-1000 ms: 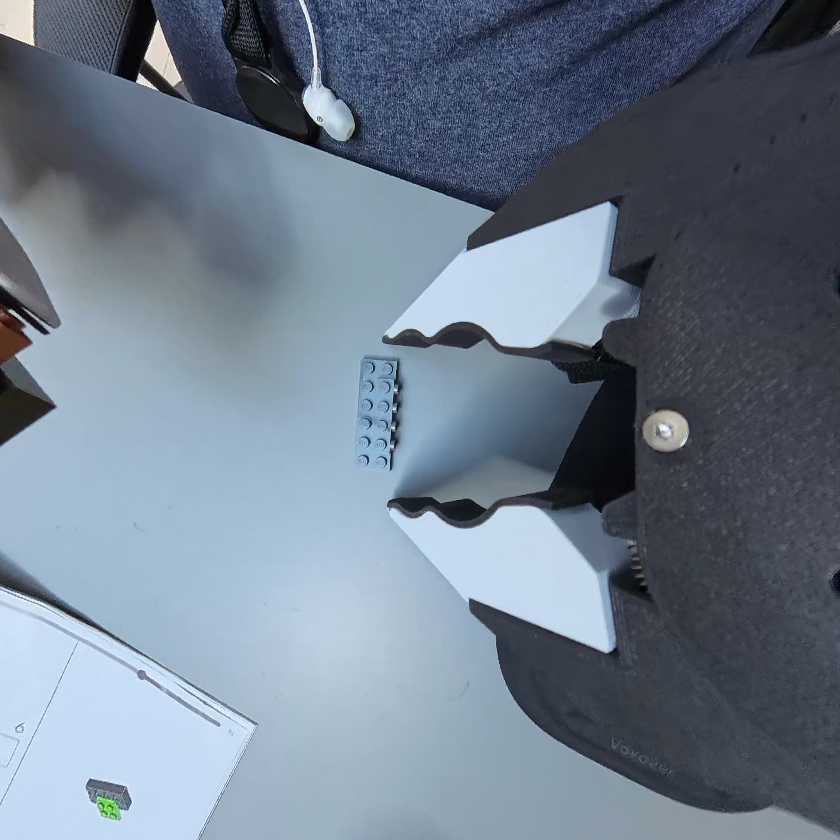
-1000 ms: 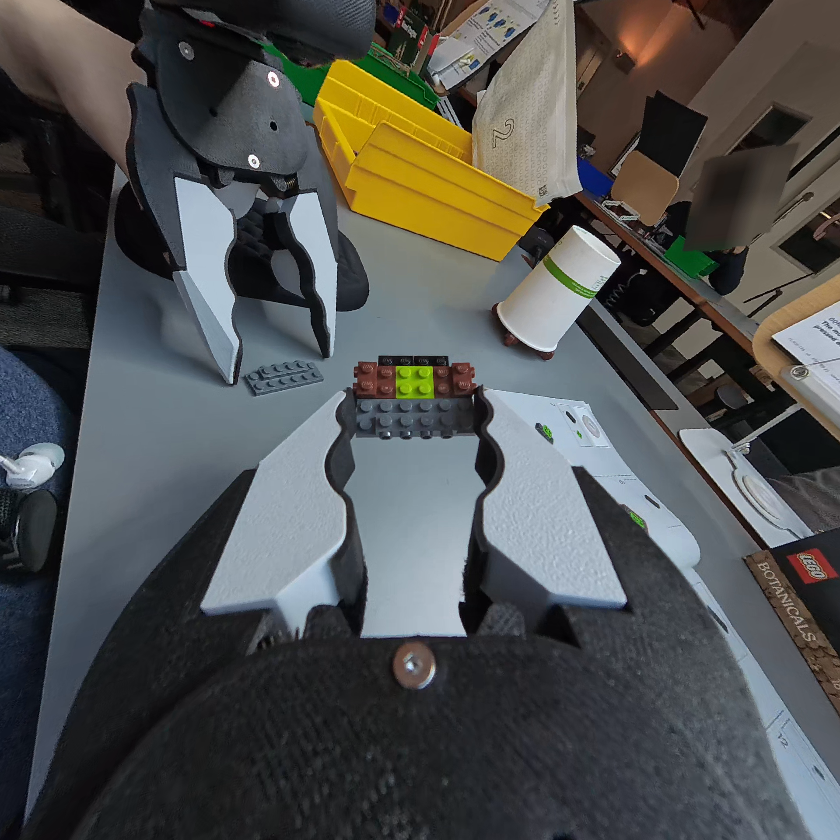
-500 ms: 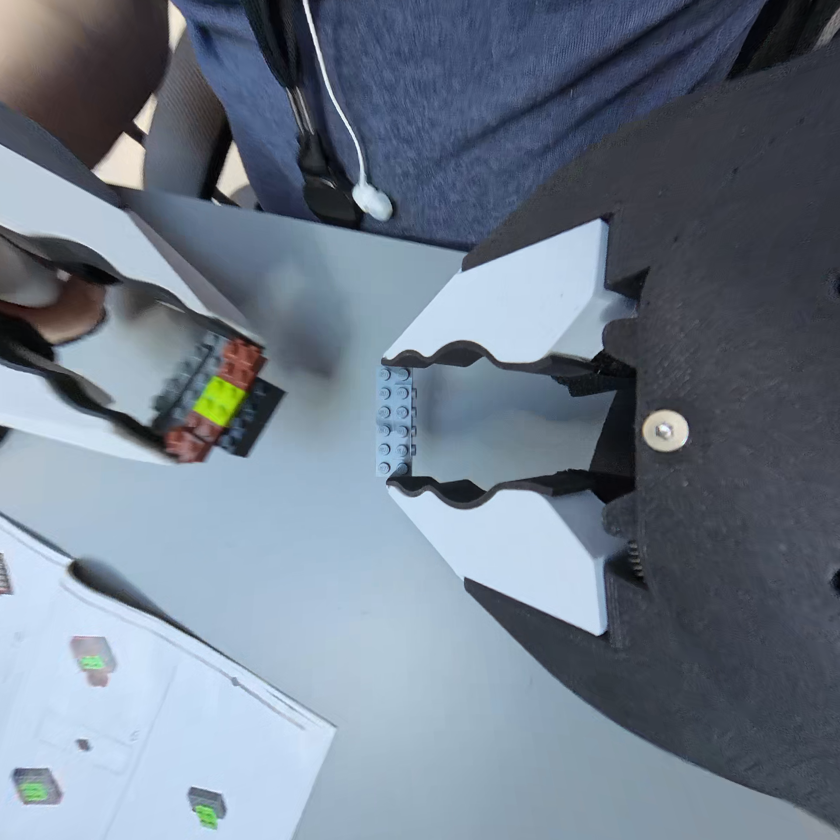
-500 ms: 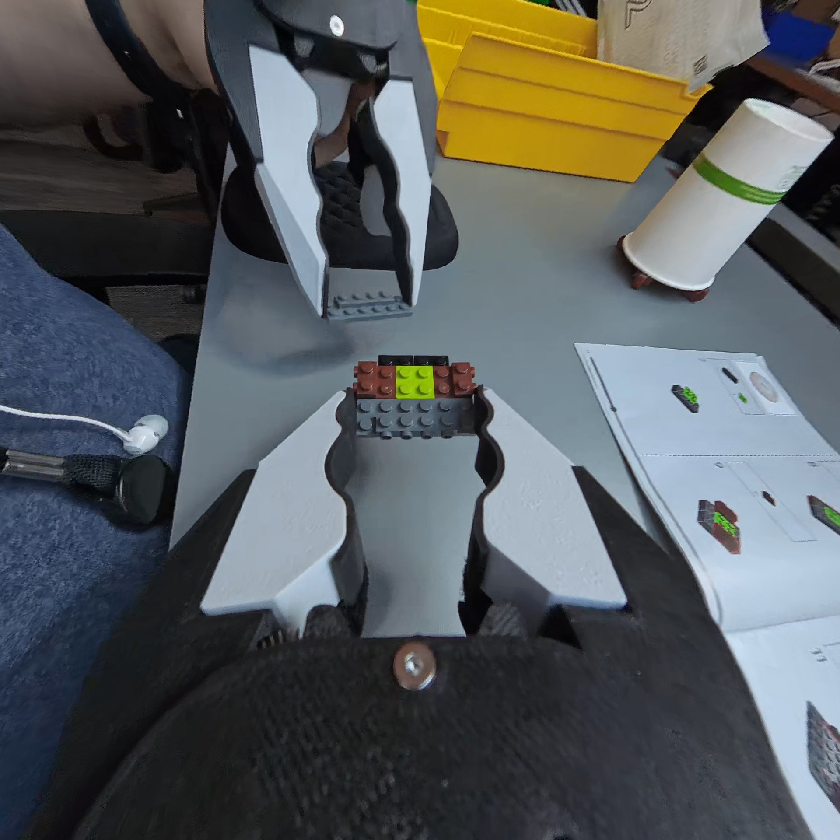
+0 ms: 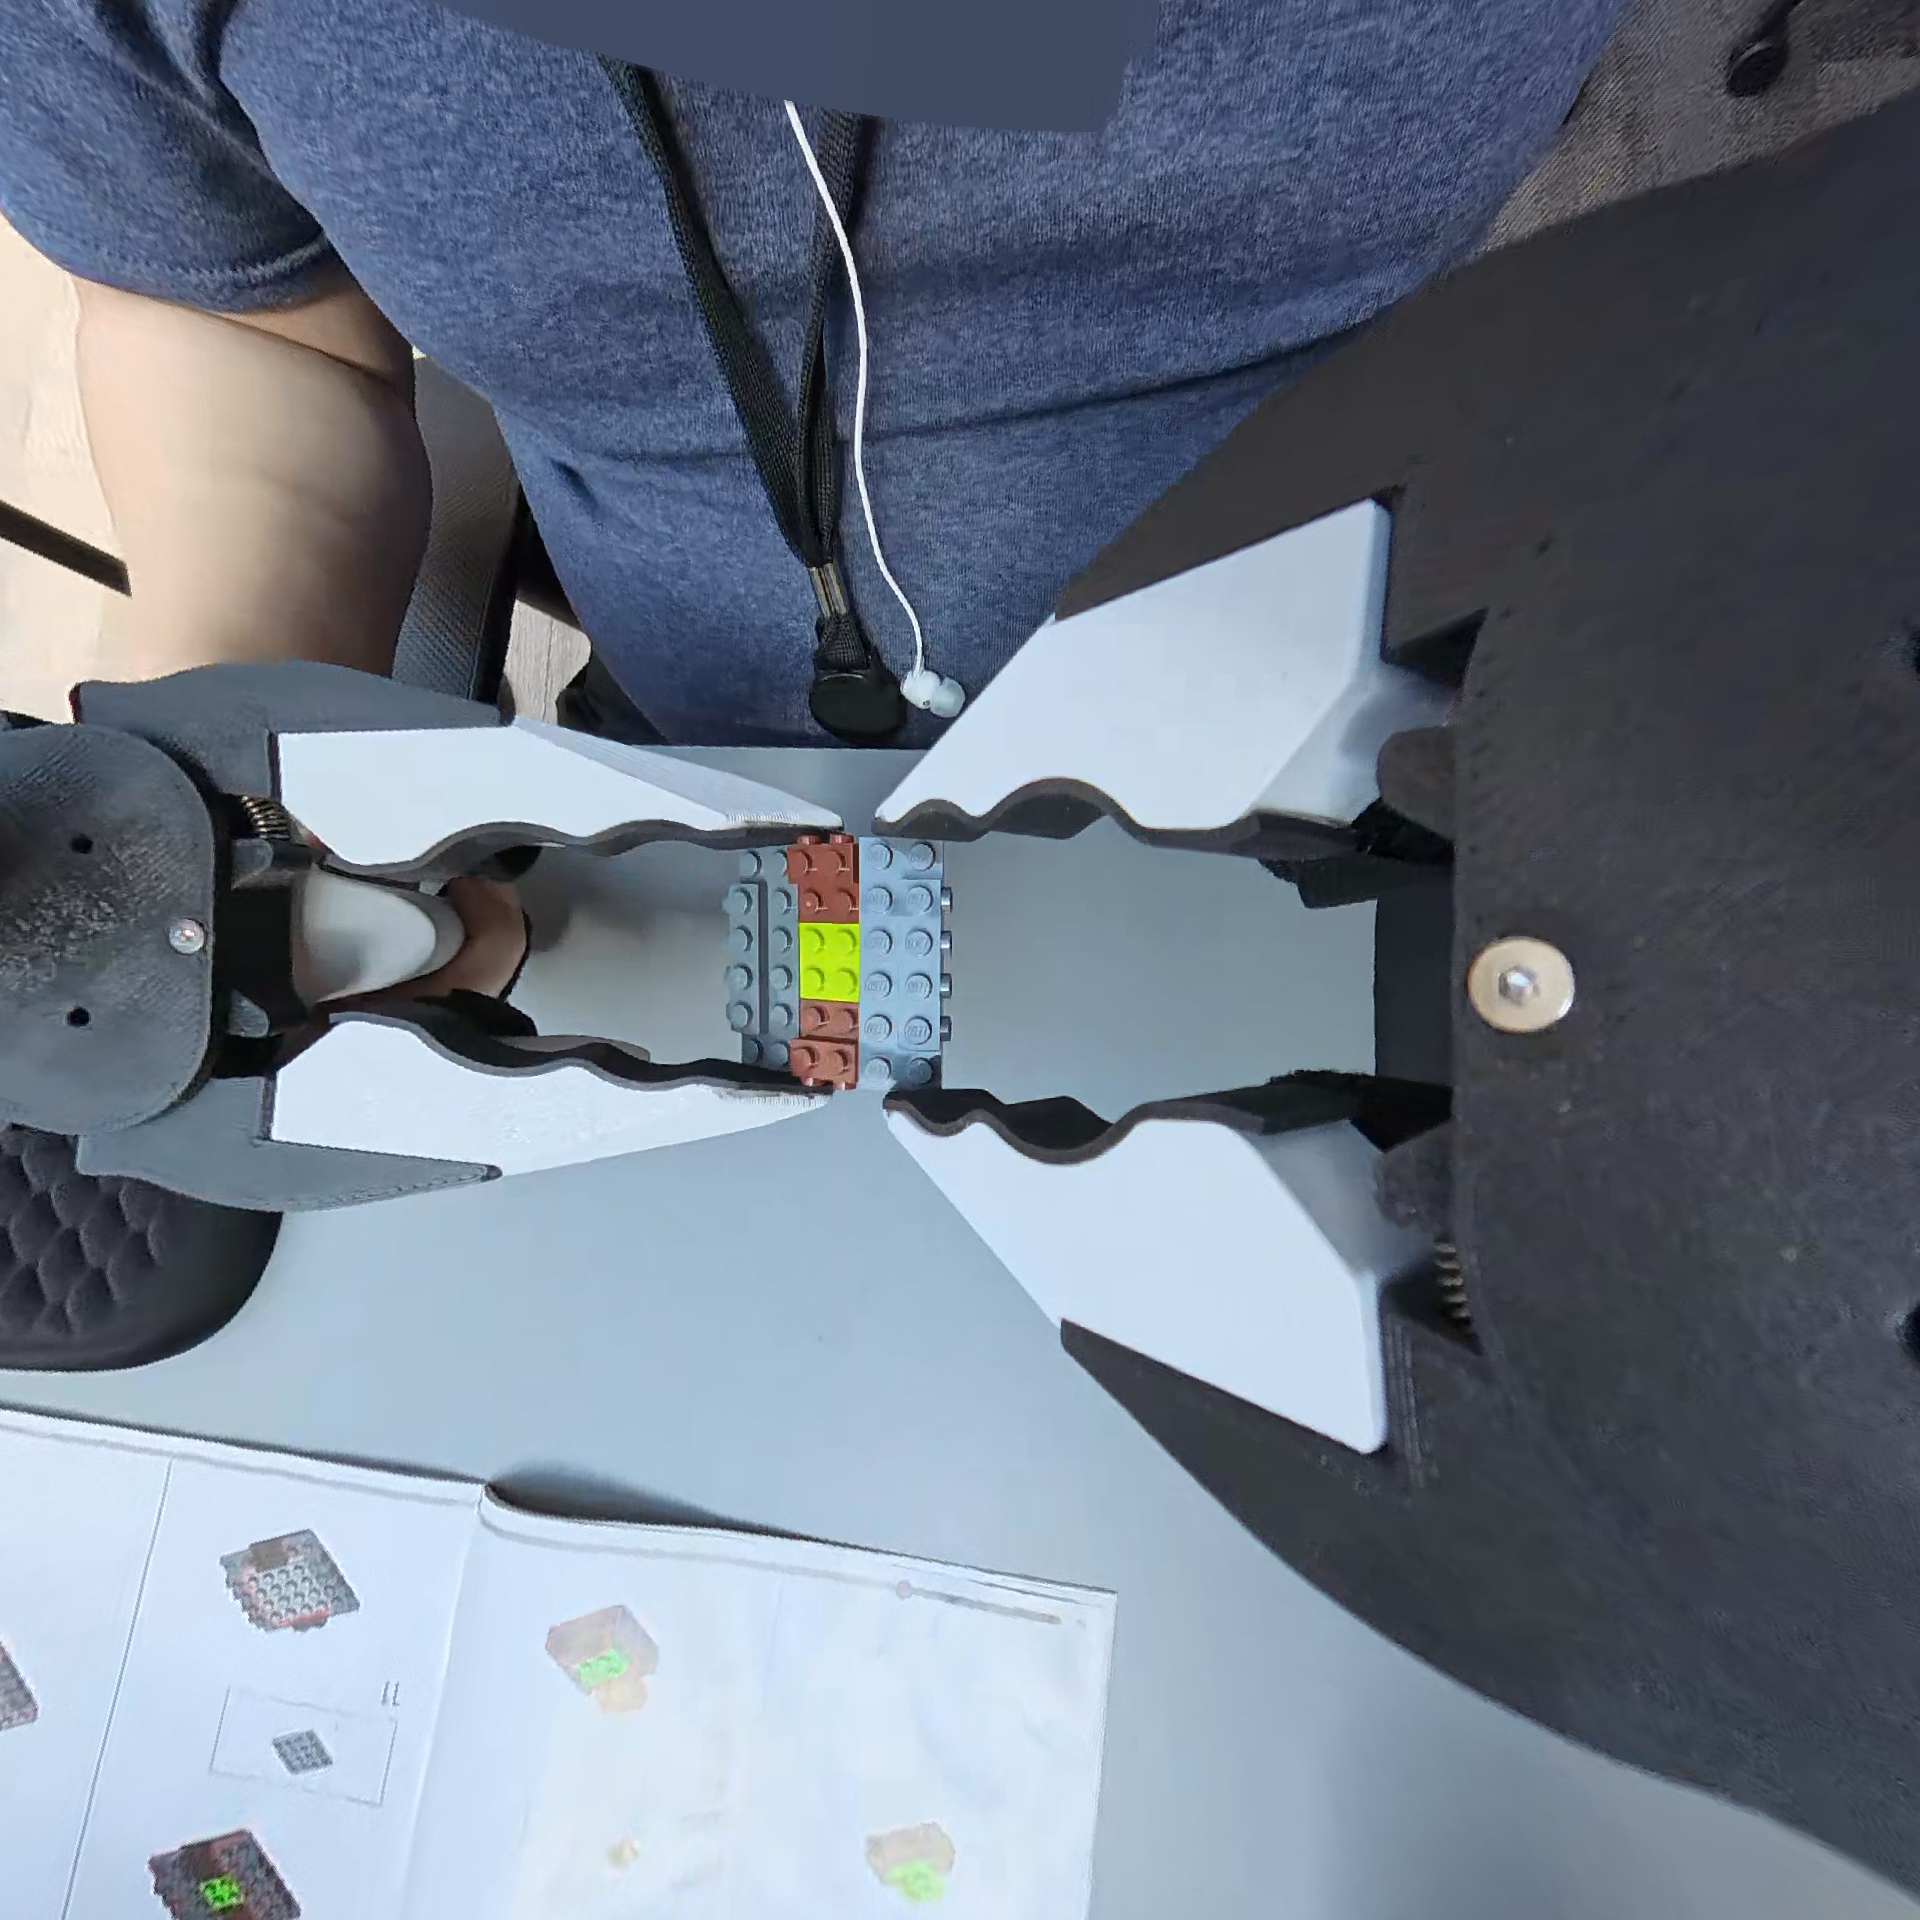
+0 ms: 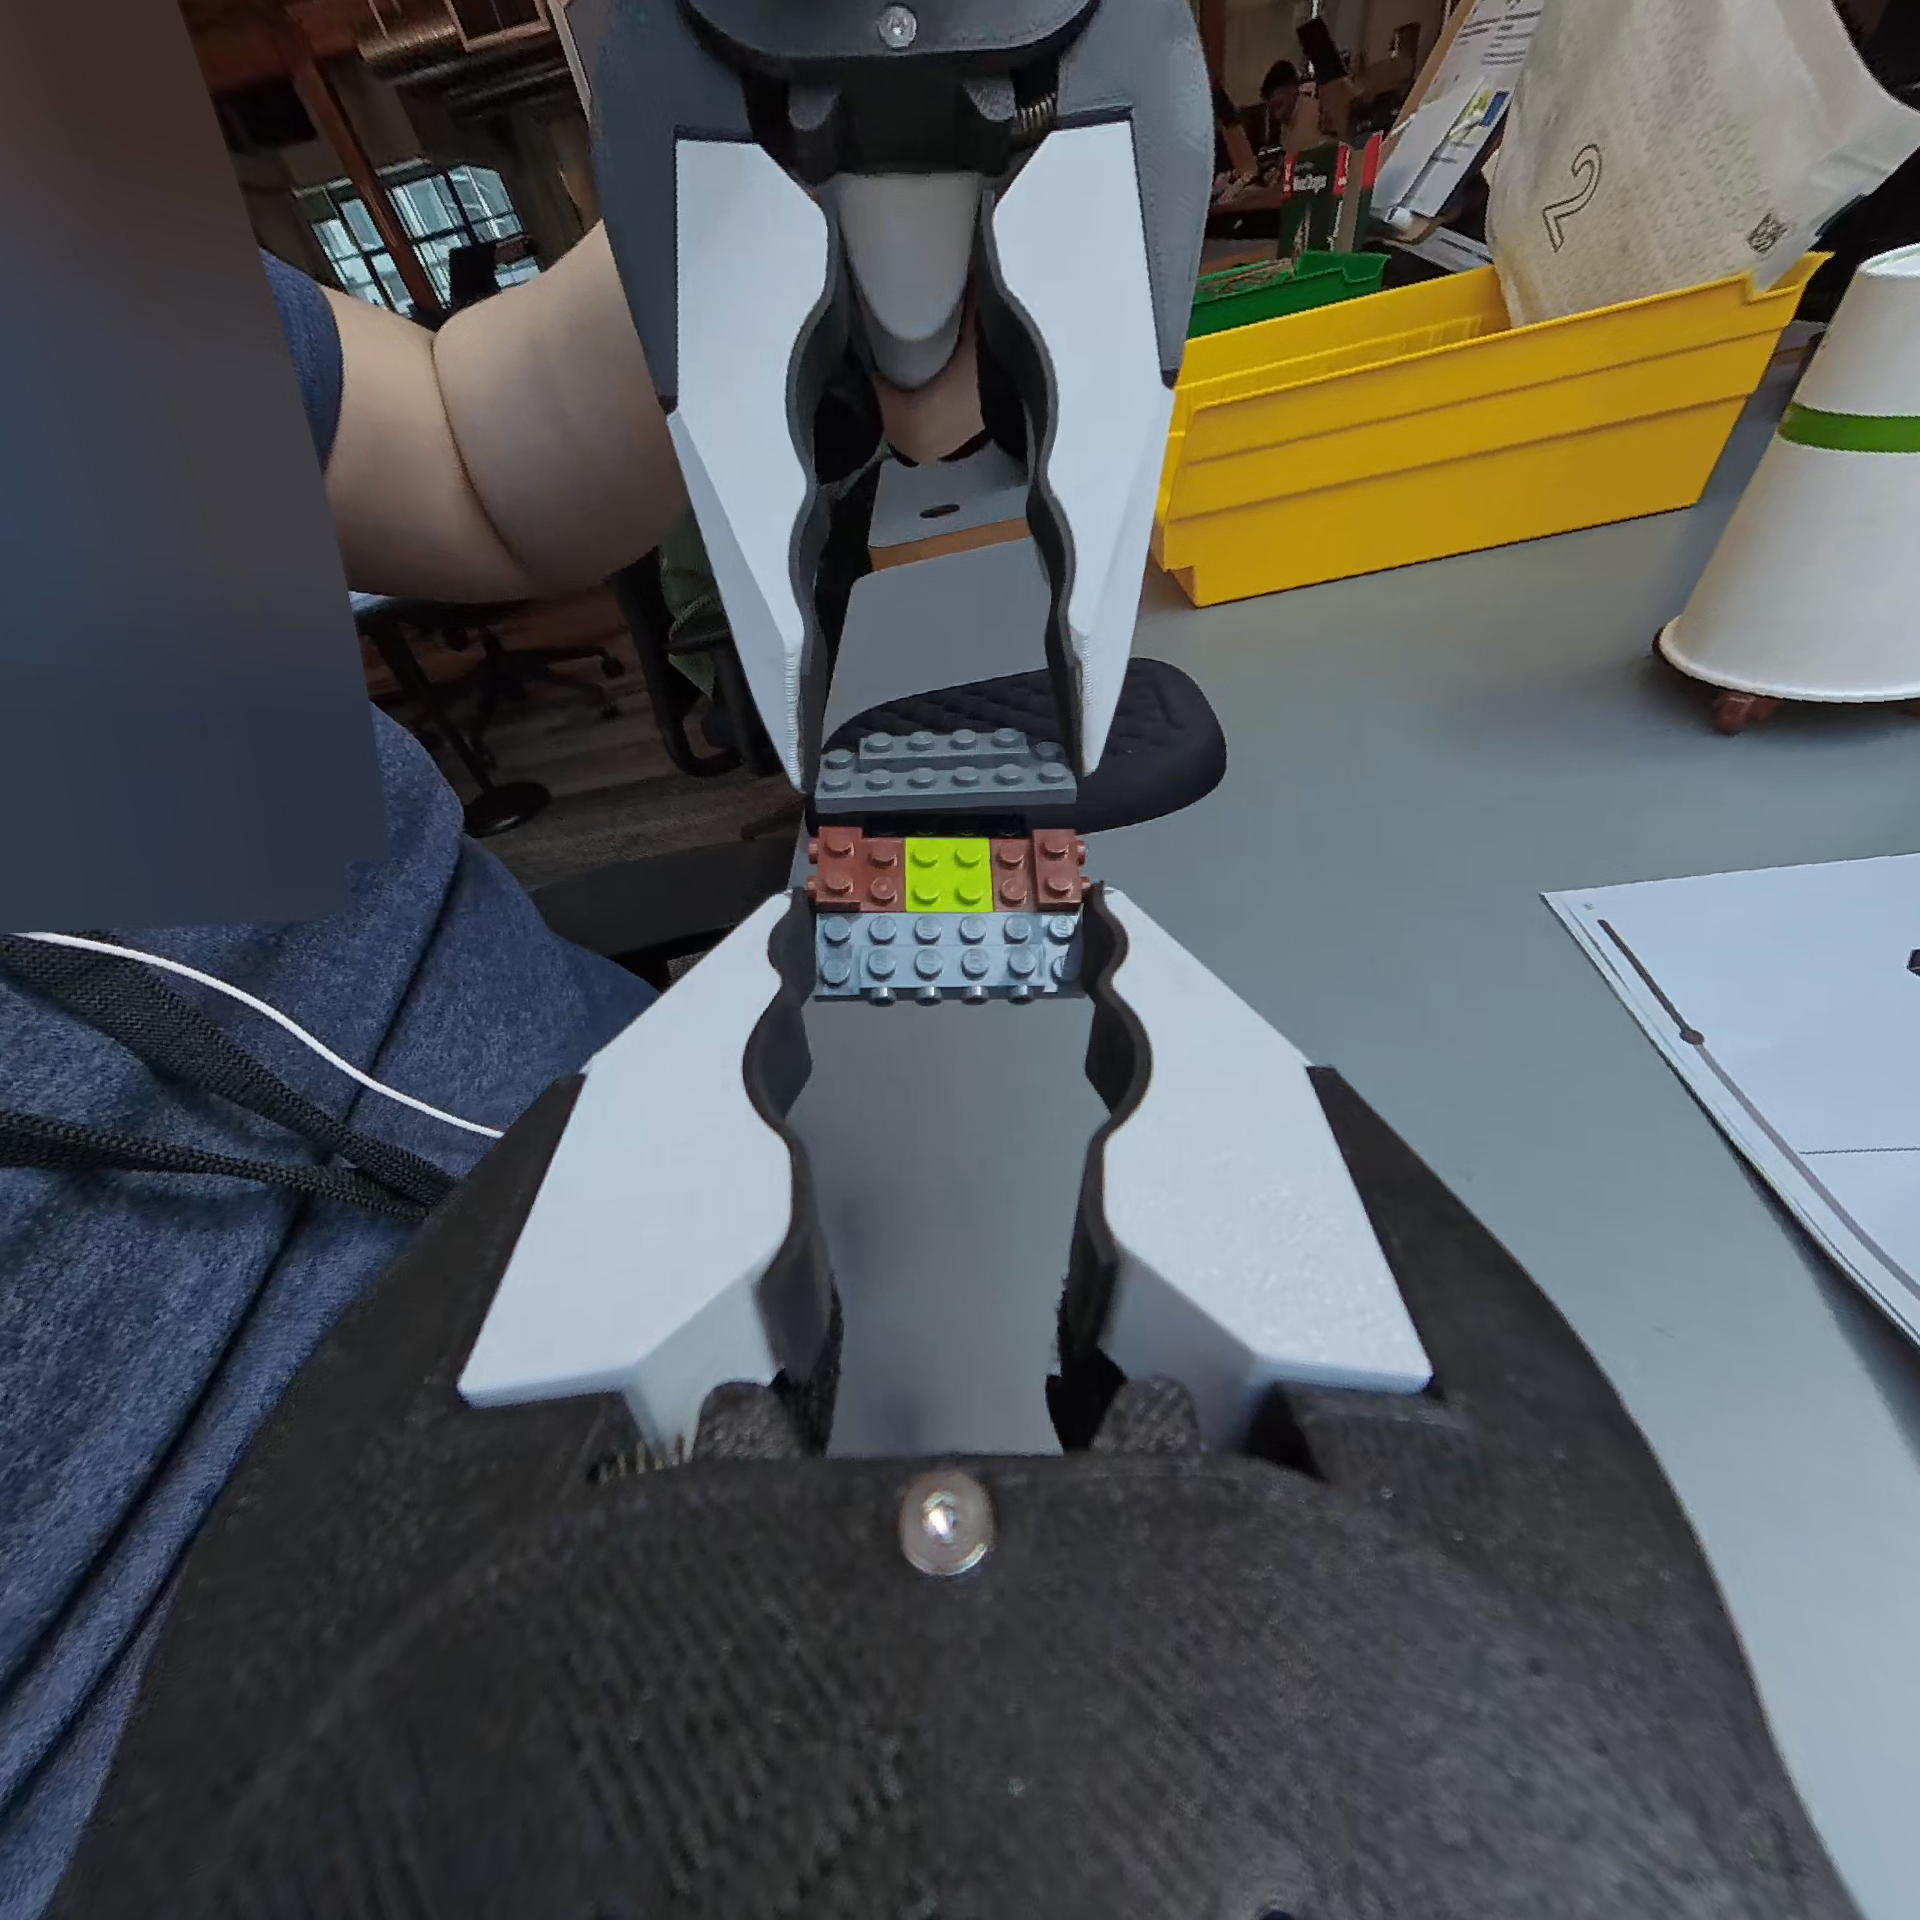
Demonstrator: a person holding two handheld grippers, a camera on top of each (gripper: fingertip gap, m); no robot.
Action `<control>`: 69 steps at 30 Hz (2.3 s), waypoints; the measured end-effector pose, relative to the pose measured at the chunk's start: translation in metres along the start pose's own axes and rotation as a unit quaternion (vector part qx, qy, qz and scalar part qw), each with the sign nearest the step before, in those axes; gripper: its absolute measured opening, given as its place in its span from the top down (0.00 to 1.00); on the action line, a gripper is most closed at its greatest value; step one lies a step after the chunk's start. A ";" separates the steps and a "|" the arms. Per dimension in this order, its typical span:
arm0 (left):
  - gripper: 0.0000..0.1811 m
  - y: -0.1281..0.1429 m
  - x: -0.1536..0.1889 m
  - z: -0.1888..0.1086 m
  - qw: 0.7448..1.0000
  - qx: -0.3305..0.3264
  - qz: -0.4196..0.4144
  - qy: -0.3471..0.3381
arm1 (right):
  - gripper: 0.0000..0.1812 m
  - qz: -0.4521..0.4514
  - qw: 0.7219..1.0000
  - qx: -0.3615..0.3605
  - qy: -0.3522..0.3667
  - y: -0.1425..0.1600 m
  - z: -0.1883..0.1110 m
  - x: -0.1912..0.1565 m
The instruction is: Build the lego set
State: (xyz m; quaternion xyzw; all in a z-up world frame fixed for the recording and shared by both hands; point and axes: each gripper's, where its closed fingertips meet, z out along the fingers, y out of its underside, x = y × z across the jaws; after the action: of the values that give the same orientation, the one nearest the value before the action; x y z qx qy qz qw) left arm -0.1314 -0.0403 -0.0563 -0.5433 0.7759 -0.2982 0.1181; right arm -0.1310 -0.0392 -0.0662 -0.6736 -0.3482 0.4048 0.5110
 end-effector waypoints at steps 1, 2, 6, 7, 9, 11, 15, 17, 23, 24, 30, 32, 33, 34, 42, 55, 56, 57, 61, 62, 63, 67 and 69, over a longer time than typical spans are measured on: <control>0.74 -0.002 0.000 -0.001 1.000 -0.010 -0.003 0.005 | 0.72 0.008 1.000 0.006 -0.008 -0.002 -0.001 -0.002; 0.74 -0.004 0.001 -0.001 1.000 -0.020 -0.008 0.014 | 0.72 0.016 1.000 0.012 -0.015 -0.005 -0.002 -0.002; 0.75 -0.017 0.007 -0.007 0.994 -0.057 -0.064 0.062 | 0.72 0.053 0.997 0.042 -0.038 -0.017 -0.008 0.000; 0.74 -0.022 0.007 -0.009 0.993 -0.063 -0.077 0.070 | 0.72 0.062 0.996 0.051 -0.046 -0.021 -0.010 -0.001; 0.74 -0.028 0.007 -0.014 0.989 -0.079 -0.096 0.084 | 0.72 0.074 0.993 0.069 -0.059 -0.029 -0.015 -0.001; 0.74 -0.033 0.008 -0.017 0.986 -0.098 -0.100 0.095 | 0.72 0.083 0.991 0.082 -0.064 -0.035 -0.019 -0.001; 0.74 -0.038 0.005 -0.020 0.983 -0.130 -0.095 0.087 | 0.72 0.086 0.989 0.098 -0.065 -0.040 -0.025 0.001; 0.74 -0.041 0.004 -0.021 0.981 -0.142 -0.097 0.085 | 0.72 0.085 0.989 0.105 -0.065 -0.042 -0.028 0.001; 0.74 -0.050 0.001 -0.025 0.976 -0.182 -0.091 0.071 | 0.72 0.088 0.987 0.117 -0.067 -0.050 -0.032 0.004; 0.74 -0.051 0.002 -0.025 0.975 -0.188 -0.092 0.072 | 0.72 0.086 0.987 0.118 -0.067 -0.052 -0.033 0.004; 0.74 -0.051 0.002 -0.027 0.967 -0.228 -0.091 0.069 | 0.72 0.069 0.990 0.109 -0.057 -0.053 -0.032 0.004; 0.74 -0.050 0.003 -0.027 0.965 -0.237 -0.089 0.070 | 0.72 0.066 0.990 0.106 -0.059 -0.052 -0.032 0.004; 0.74 -0.050 0.003 -0.026 0.964 -0.240 -0.088 0.069 | 0.72 0.065 0.991 0.105 -0.057 -0.052 -0.031 0.004; 0.74 -0.049 0.002 -0.026 0.964 -0.242 -0.085 0.067 | 0.72 0.065 0.991 0.104 -0.056 -0.052 -0.031 0.004; 0.74 -0.048 0.003 -0.026 0.966 -0.241 -0.072 0.066 | 0.72 0.063 0.991 0.101 -0.062 -0.051 -0.029 0.003; 0.74 -0.040 -0.001 -0.028 0.962 -0.248 -0.090 0.066 | 0.72 0.050 0.993 0.087 -0.054 -0.047 -0.023 0.004; 0.74 -0.039 -0.001 -0.028 0.962 -0.251 -0.088 0.065 | 0.72 0.052 0.993 0.088 -0.056 -0.048 -0.024 0.004; 0.74 -0.038 -0.001 -0.027 0.962 -0.252 -0.086 0.064 | 0.72 0.052 0.993 0.087 -0.056 -0.047 -0.023 0.004; 0.74 -0.038 -0.001 -0.027 0.960 -0.260 -0.086 0.065 | 0.72 0.056 0.993 0.089 -0.061 -0.048 -0.023 0.004; 0.74 -0.039 -0.002 -0.027 0.960 -0.261 -0.085 0.062 | 0.72 0.058 0.992 0.092 -0.064 -0.048 -0.023 0.003; 0.74 -0.039 -0.003 -0.027 0.960 -0.261 -0.085 0.061 | 0.72 0.062 0.991 0.095 -0.069 -0.049 -0.024 0.002; 0.74 -0.040 -0.003 -0.028 0.957 -0.272 -0.083 0.062 | 0.72 0.064 0.991 0.099 -0.069 -0.050 -0.024 0.002; 0.74 -0.039 -0.001 -0.028 0.953 -0.282 -0.089 0.070 | 0.72 0.066 0.990 0.102 -0.078 -0.051 -0.024 0.000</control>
State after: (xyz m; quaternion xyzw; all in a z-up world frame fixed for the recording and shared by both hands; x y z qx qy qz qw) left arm -0.1155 -0.0393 -0.0112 -0.5993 0.7831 -0.1134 -0.1215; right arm -0.1123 -0.0369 -0.0135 -0.6063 -0.2985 0.5221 0.5203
